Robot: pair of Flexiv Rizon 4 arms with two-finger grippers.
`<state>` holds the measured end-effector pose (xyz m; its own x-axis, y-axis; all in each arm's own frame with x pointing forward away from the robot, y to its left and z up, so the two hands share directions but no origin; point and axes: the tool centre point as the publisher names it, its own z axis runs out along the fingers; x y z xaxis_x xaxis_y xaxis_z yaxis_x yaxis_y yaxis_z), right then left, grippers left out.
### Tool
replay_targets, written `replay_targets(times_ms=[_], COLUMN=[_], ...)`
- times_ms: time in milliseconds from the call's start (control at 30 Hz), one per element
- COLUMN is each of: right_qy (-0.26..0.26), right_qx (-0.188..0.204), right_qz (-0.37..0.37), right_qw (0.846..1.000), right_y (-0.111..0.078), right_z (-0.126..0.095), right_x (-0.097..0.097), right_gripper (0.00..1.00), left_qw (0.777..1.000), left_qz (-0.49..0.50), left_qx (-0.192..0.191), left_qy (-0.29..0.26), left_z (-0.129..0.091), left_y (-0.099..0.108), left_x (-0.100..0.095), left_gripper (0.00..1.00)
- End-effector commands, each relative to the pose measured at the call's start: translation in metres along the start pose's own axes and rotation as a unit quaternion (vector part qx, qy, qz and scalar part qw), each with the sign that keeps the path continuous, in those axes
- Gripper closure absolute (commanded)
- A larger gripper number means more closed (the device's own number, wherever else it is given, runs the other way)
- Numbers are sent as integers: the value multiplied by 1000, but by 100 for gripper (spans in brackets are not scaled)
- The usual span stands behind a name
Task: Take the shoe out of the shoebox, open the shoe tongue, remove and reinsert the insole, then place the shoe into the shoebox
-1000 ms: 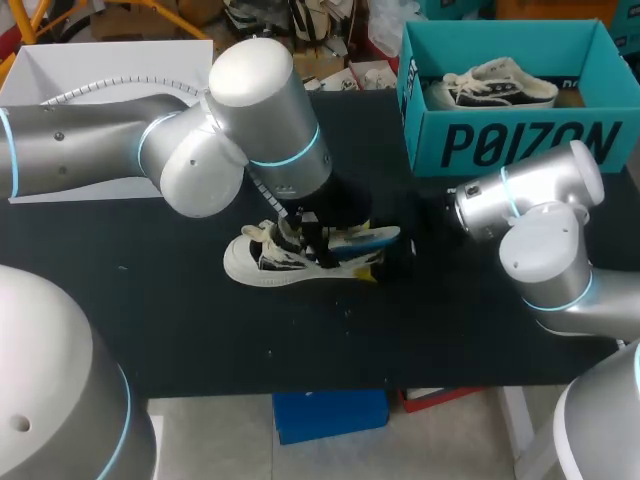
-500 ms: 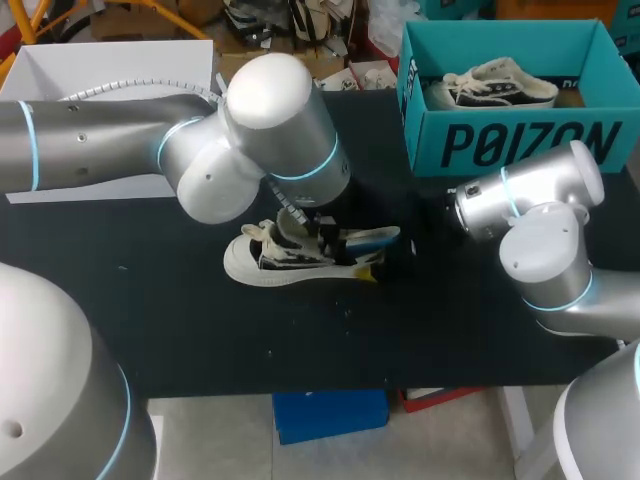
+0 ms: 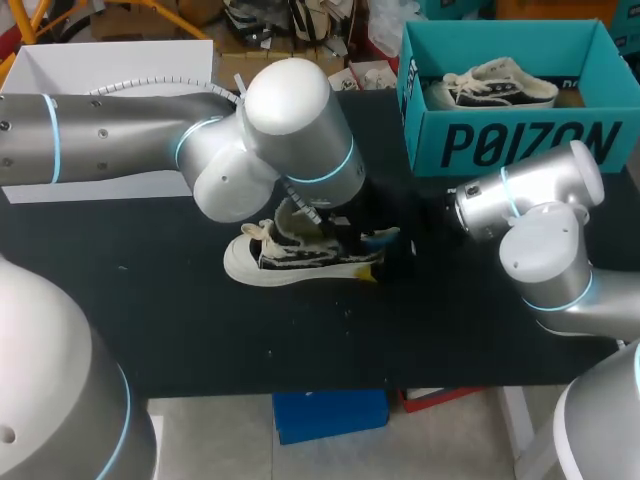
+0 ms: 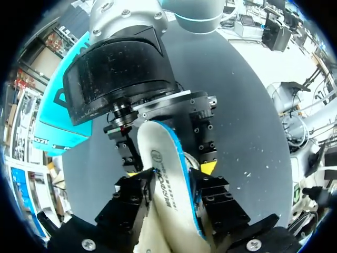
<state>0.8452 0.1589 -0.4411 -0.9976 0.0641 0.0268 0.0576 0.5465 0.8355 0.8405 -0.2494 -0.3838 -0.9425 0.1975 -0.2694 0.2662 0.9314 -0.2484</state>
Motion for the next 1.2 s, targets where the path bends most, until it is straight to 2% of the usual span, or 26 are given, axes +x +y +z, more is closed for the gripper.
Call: replay_targets(times_ms=[33, 300, 467, 633, 800, 867, 1033, 1200], right_qy=[0, 0, 0, 0, 0, 0, 0, 0], right_qx=[1, 1, 1, 1, 1, 1, 1, 1], right_qz=[1, 1, 1, 1, 1, 1, 1, 1], right_qw=[1000, 1000, 1000, 1000, 1000, 1000, 1000, 1000], right_y=[0, 0, 0, 0, 0, 0, 0, 0], right_z=[1, 1, 1, 1, 1, 1, 1, 1], right_x=[0, 0, 0, 0, 0, 0, 0, 0], right_gripper=[100, 100, 100, 100, 100, 100, 100, 100], left_qw=[1000, 999, 997, 992, 980, 970, 950, 917], left_qz=[-4, -2, -5, -10, -17, -14, -23, -38], left_qx=[-1, 30, 71, 111, 181, 219, 290, 375], left_qy=[-5, 14, 40, 64, 88, 100, 109, 131], left_z=[3, -15, -42, -66, -102, -119, -155, -198], left_y=[-2, 4, 14, 15, 0, -8, -25, -40], left_x=[2, 16, 33, 45, 50, 50, 43, 30], left_gripper=[100, 100, 100, 100, 100, 100, 100, 100])
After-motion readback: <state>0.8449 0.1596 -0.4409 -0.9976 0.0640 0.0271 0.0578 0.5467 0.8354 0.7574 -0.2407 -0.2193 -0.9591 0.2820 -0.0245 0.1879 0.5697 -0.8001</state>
